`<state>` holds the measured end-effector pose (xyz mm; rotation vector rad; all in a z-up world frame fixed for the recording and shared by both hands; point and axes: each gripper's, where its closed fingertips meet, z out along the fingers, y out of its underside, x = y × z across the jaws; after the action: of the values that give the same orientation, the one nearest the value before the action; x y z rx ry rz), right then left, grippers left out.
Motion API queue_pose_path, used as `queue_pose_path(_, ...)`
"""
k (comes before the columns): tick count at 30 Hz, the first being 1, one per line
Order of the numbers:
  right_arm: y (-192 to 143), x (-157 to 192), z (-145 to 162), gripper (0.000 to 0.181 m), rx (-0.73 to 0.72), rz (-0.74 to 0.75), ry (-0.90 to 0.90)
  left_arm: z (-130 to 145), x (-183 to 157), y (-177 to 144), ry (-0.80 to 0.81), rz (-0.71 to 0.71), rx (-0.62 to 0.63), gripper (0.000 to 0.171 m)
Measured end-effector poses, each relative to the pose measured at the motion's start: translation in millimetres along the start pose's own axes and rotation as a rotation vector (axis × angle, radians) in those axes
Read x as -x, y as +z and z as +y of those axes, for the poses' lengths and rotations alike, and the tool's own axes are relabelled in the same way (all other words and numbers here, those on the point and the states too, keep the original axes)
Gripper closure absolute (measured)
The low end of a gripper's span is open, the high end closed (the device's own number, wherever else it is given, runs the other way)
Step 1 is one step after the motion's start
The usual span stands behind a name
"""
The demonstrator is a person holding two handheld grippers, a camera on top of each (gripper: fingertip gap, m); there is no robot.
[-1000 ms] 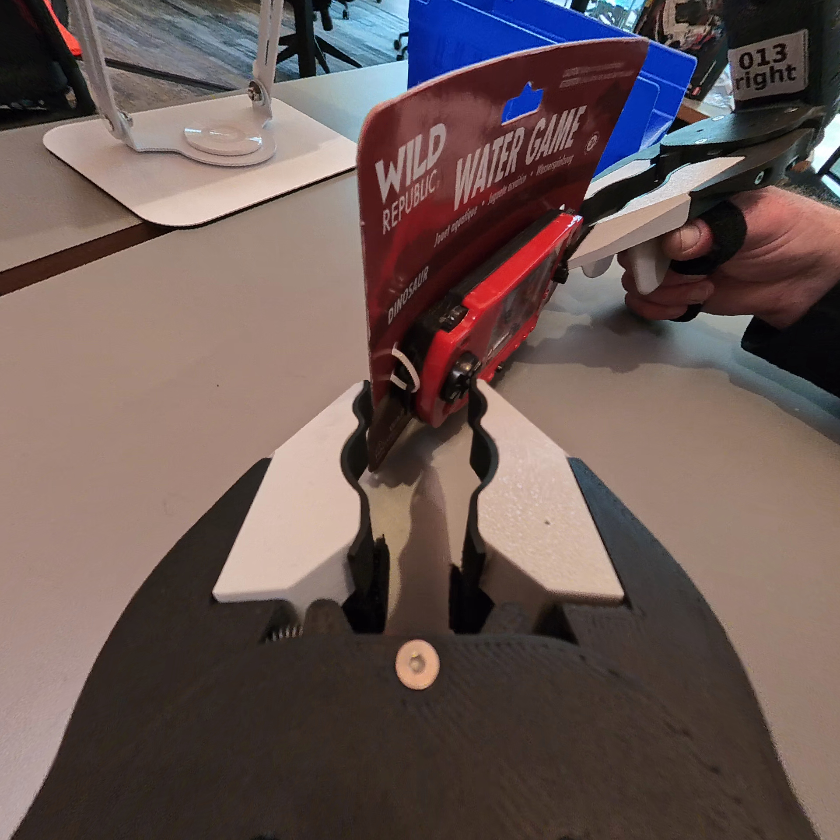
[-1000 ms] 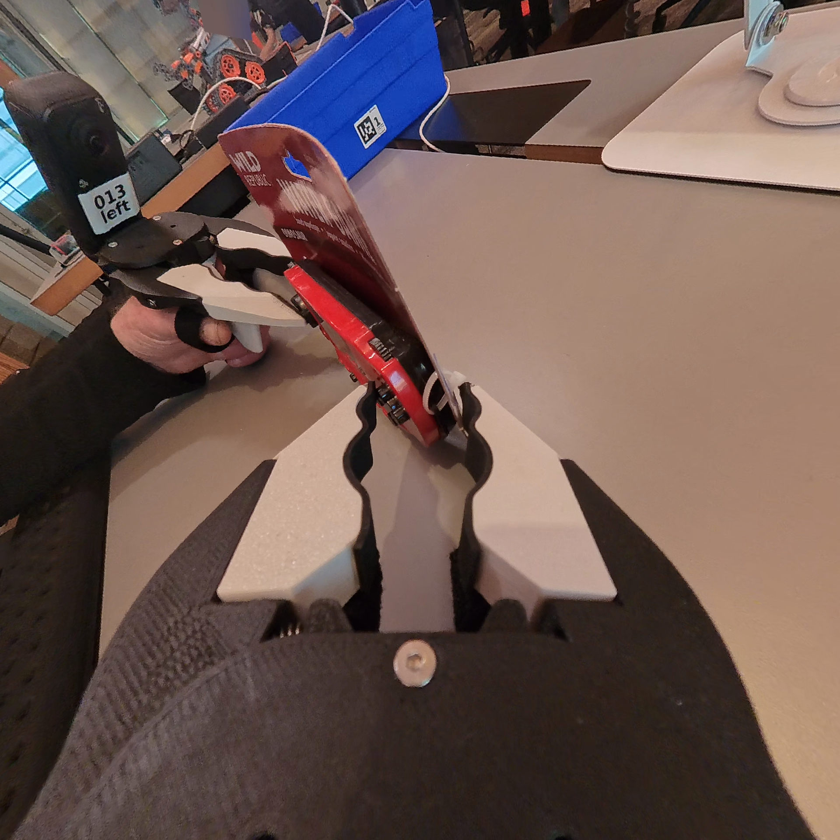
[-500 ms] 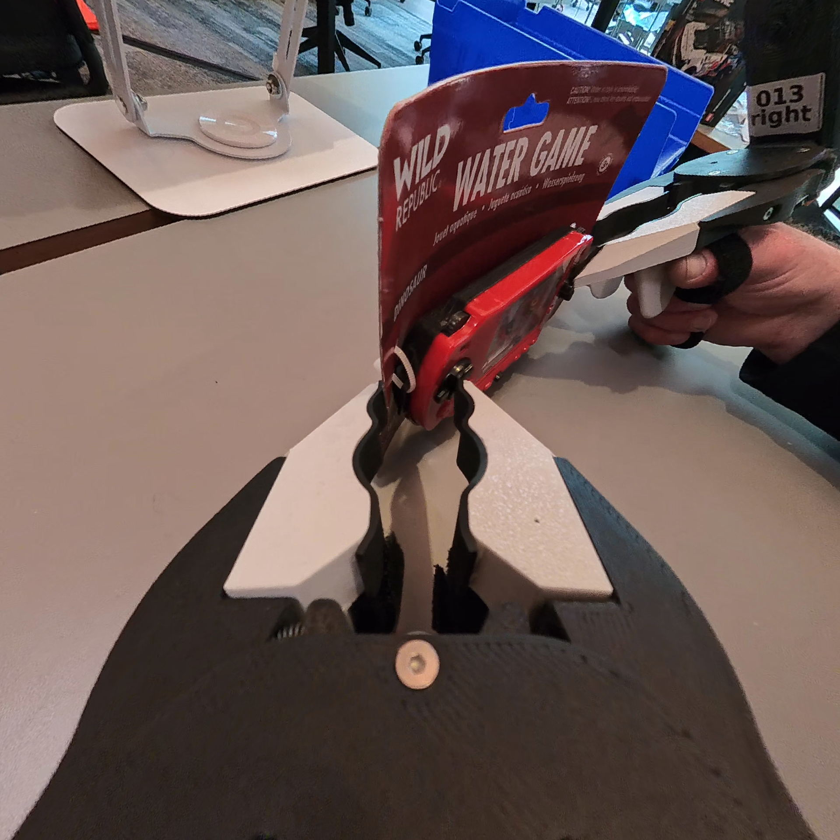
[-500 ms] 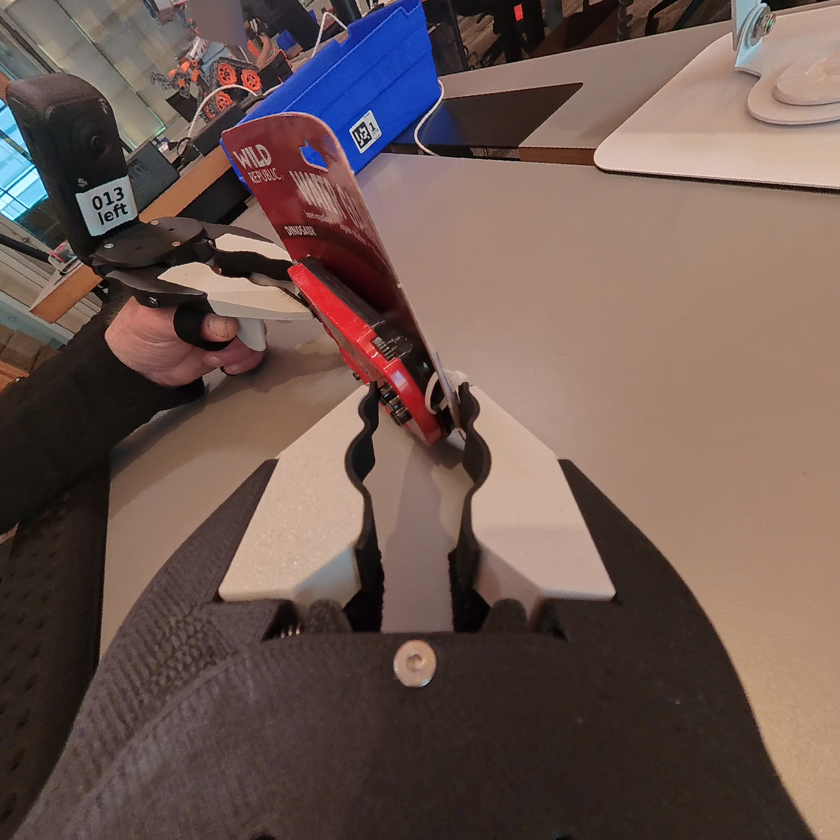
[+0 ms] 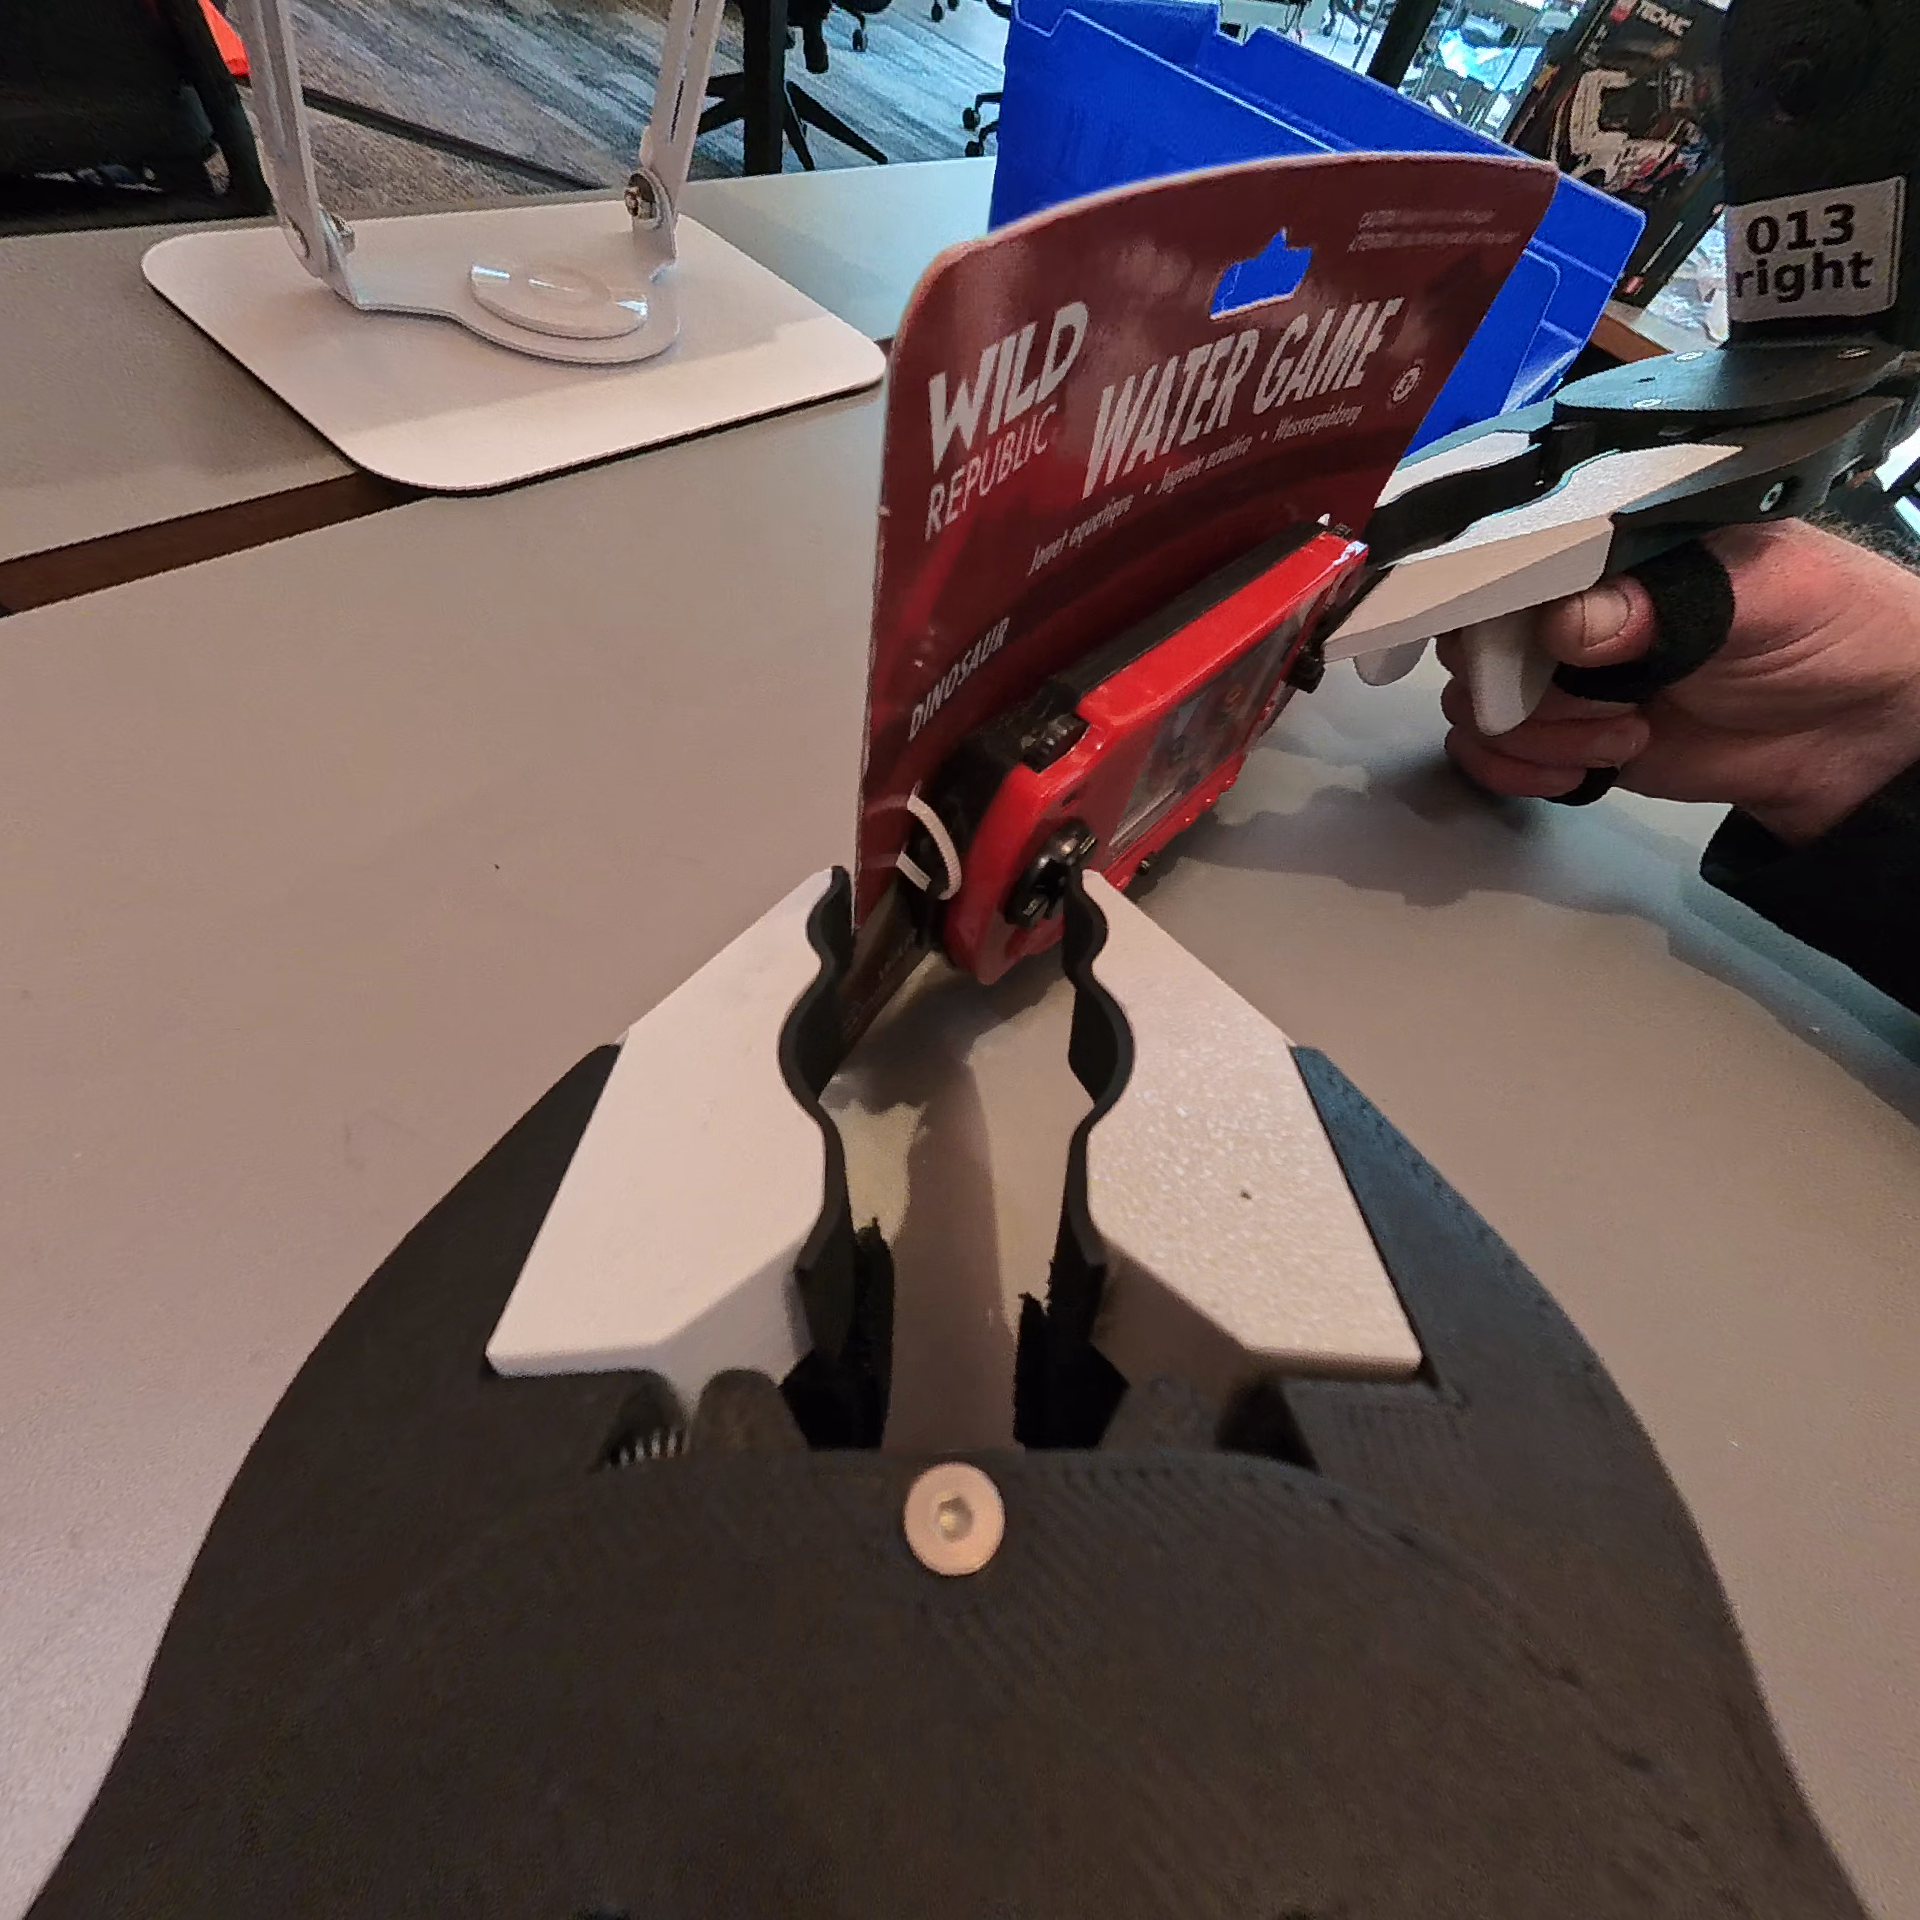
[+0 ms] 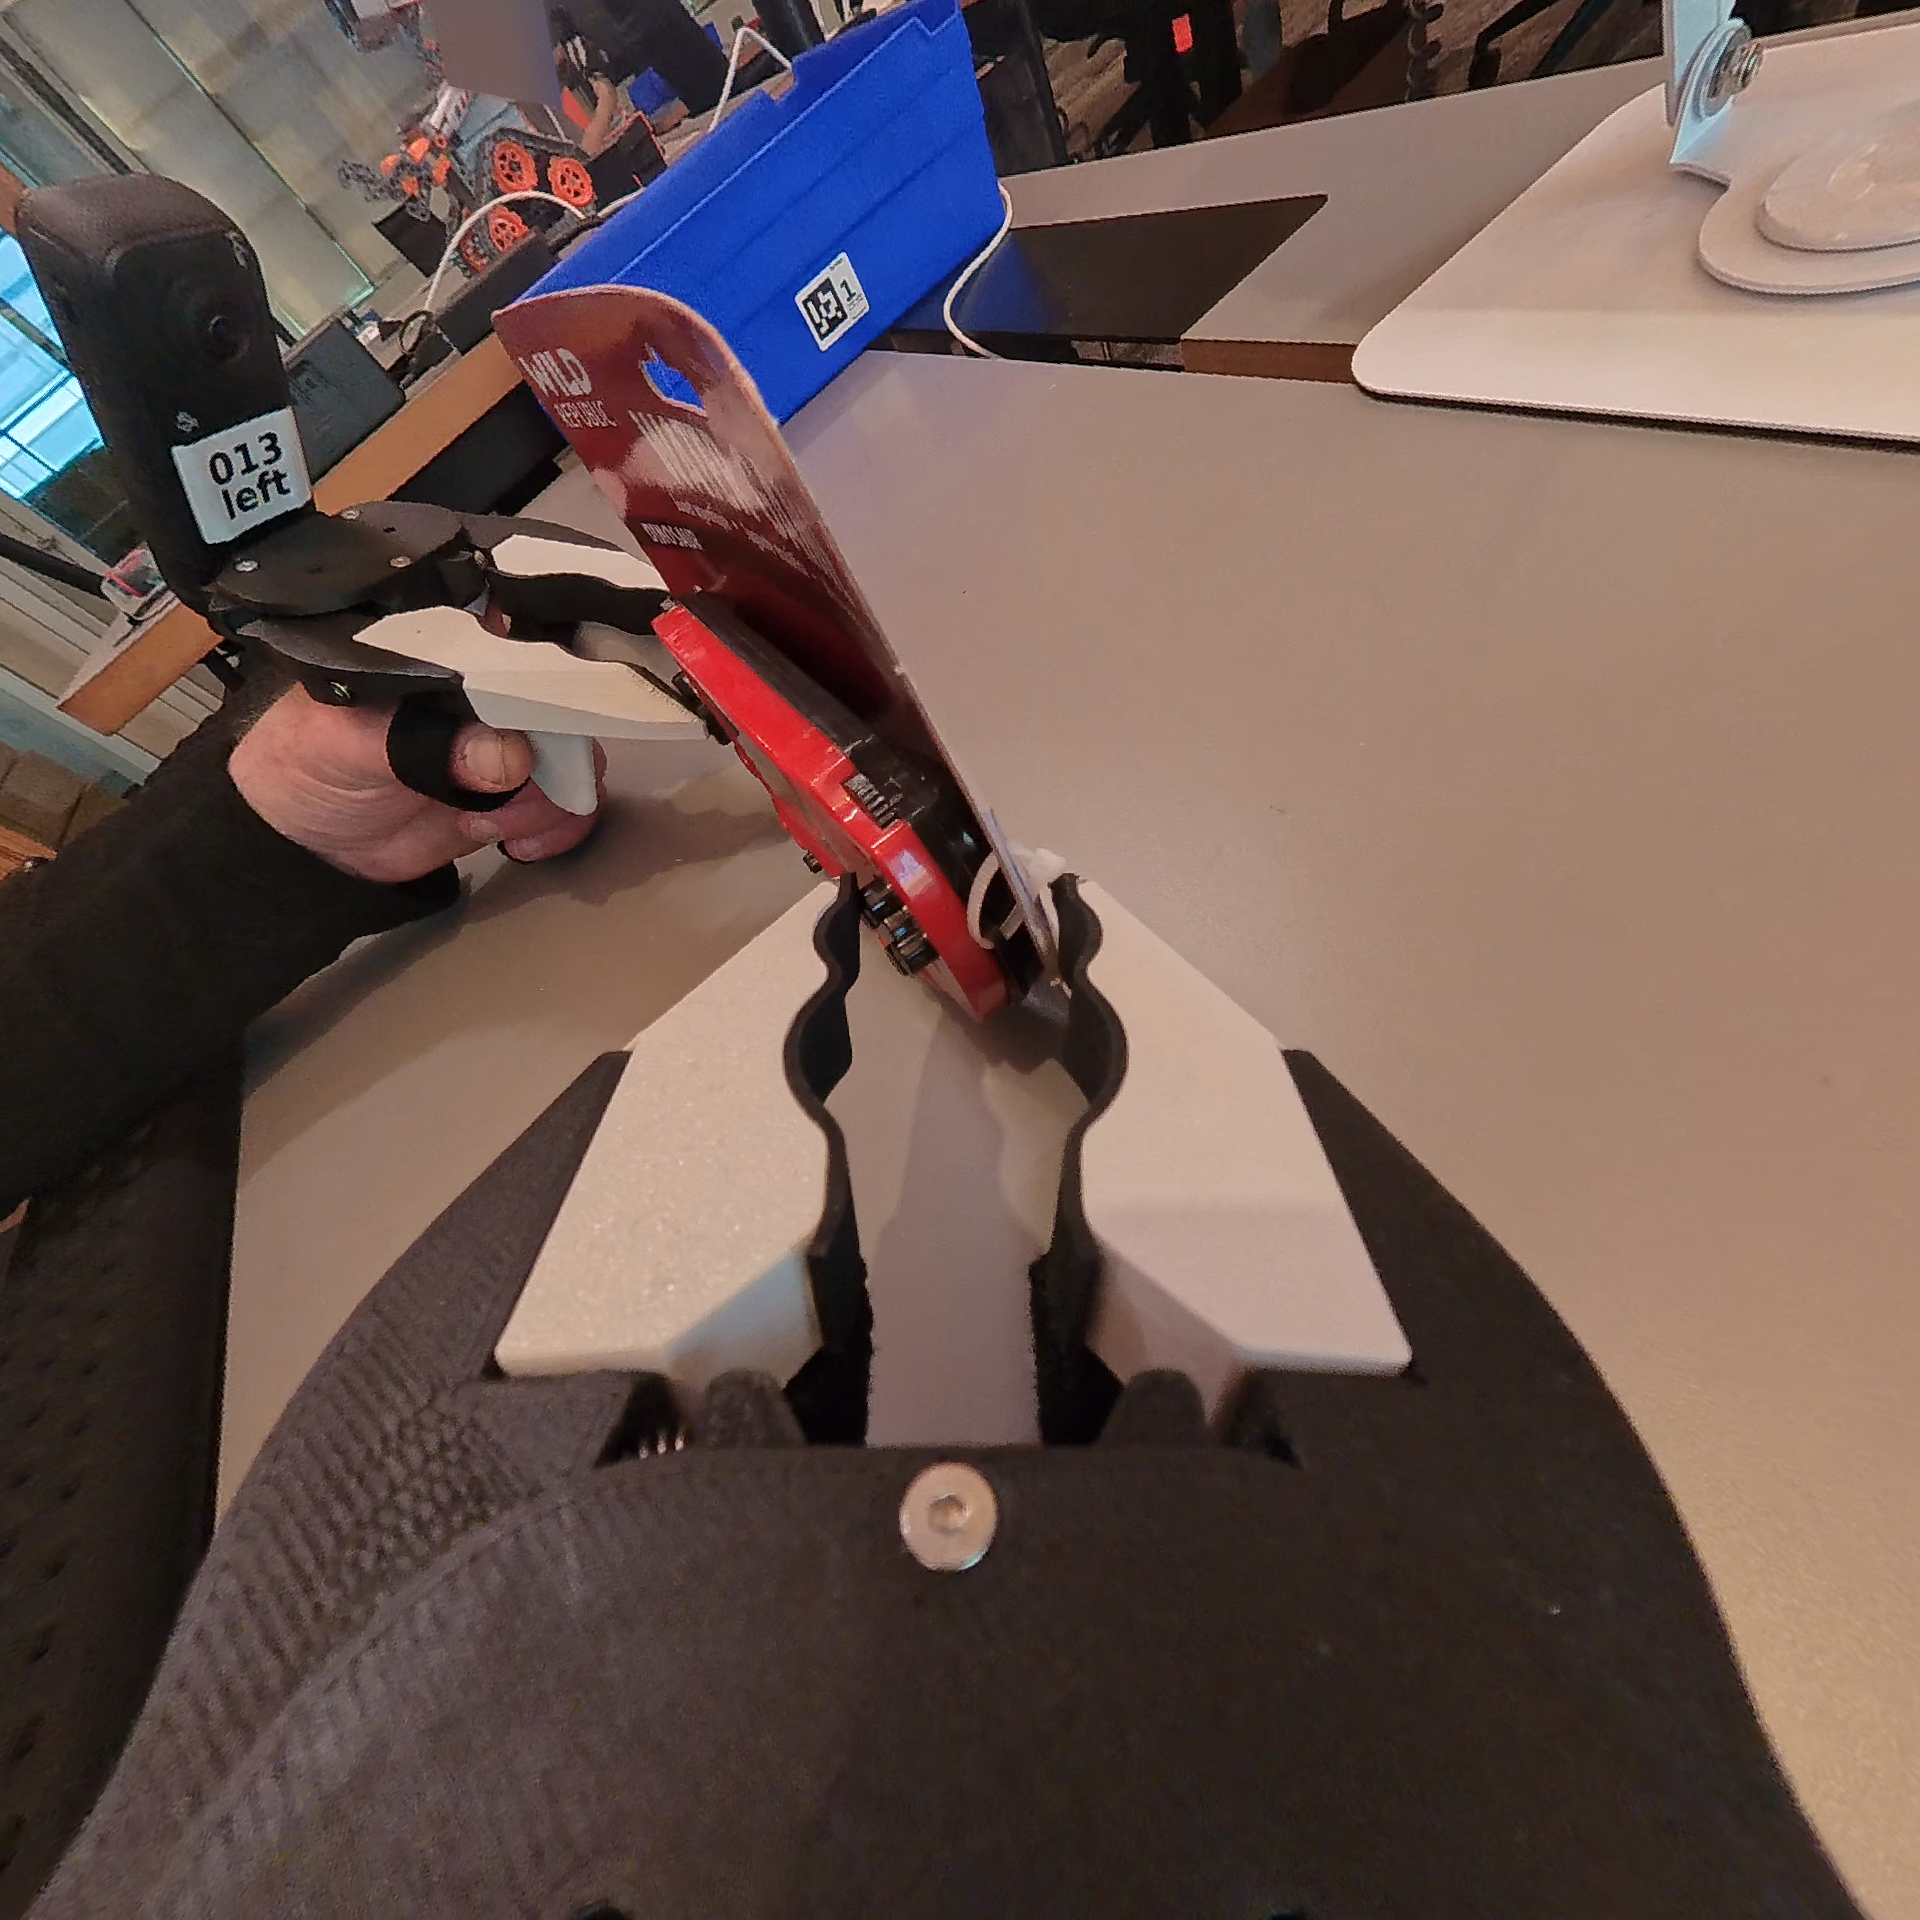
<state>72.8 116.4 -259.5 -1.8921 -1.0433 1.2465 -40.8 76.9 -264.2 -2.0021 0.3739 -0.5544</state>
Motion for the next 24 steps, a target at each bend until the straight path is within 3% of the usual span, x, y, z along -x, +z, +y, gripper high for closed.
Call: queue_pose_path(24,-0.1,-1.3,-1.8,0.152,-0.001,-0.04,0.038,-5.7,-1.0,-0.7,-0.088,0.109,0.054,0.138)
